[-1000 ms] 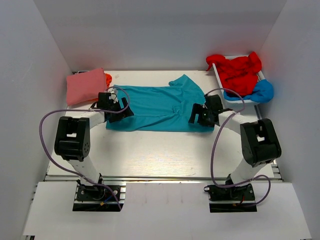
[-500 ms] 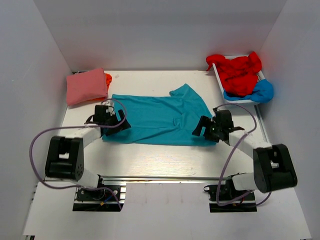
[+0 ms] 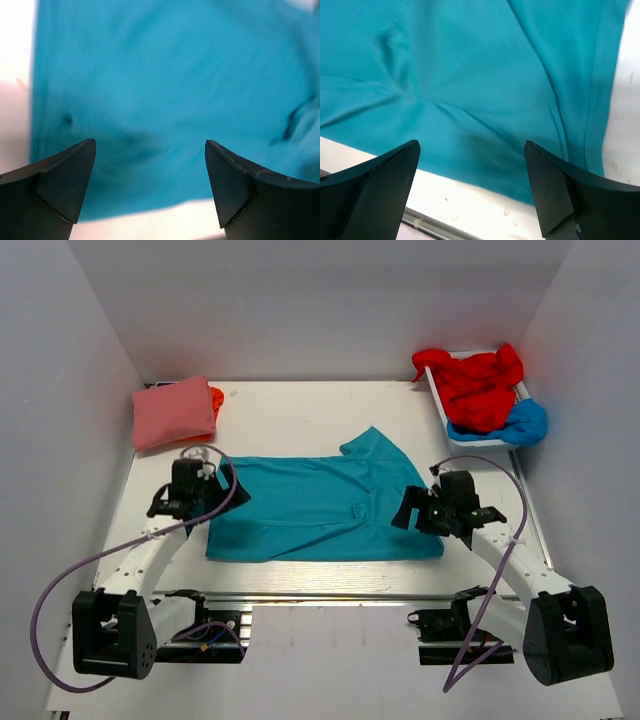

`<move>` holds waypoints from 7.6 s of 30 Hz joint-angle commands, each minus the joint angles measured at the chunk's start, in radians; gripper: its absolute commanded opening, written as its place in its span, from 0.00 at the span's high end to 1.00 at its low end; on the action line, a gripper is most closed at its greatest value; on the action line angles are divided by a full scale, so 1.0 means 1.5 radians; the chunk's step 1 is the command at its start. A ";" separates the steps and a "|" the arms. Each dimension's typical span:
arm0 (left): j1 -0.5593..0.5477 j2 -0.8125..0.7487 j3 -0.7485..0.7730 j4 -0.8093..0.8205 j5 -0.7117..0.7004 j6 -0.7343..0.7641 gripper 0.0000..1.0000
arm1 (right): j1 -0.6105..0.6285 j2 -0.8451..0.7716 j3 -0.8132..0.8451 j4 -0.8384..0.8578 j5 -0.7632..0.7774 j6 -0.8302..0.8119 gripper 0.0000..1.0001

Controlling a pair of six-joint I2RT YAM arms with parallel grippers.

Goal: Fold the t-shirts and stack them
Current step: Fold the flattened tshirt in 1/3 of the way, then grap the side of the flattened tshirt furthest away from the robot with both arms, then fold the other side of the tshirt into a rectangle

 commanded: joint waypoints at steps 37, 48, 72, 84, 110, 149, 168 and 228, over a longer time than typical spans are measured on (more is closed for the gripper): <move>0.052 0.604 0.478 0.085 -0.088 0.050 0.69 | 0.002 0.802 0.877 0.034 0.100 -0.214 0.10; 0.052 0.575 0.439 0.106 -0.073 0.050 1.00 | 0.006 0.886 0.950 -0.017 0.078 -0.221 0.20; 0.052 0.431 0.378 0.091 -0.066 0.063 1.00 | 0.031 0.563 0.557 0.194 0.045 -0.301 1.00; 0.052 0.287 0.257 0.076 -0.081 0.063 1.00 | 0.041 0.182 0.217 0.208 0.092 -0.240 1.00; 0.045 0.087 0.048 0.012 -0.139 -0.010 1.00 | 0.041 -0.148 0.009 0.015 0.050 -0.105 1.00; -0.005 0.203 0.068 0.114 0.118 -0.005 0.00 | 0.075 0.038 -0.035 0.224 -0.114 0.006 0.10; -0.005 -0.040 0.054 -0.113 -0.170 -0.054 0.36 | 0.073 0.100 -0.055 0.165 -0.066 0.011 0.10; -0.011 -0.246 -0.147 0.037 -0.251 -0.039 1.00 | 0.064 0.227 -0.003 0.089 -0.024 0.059 0.10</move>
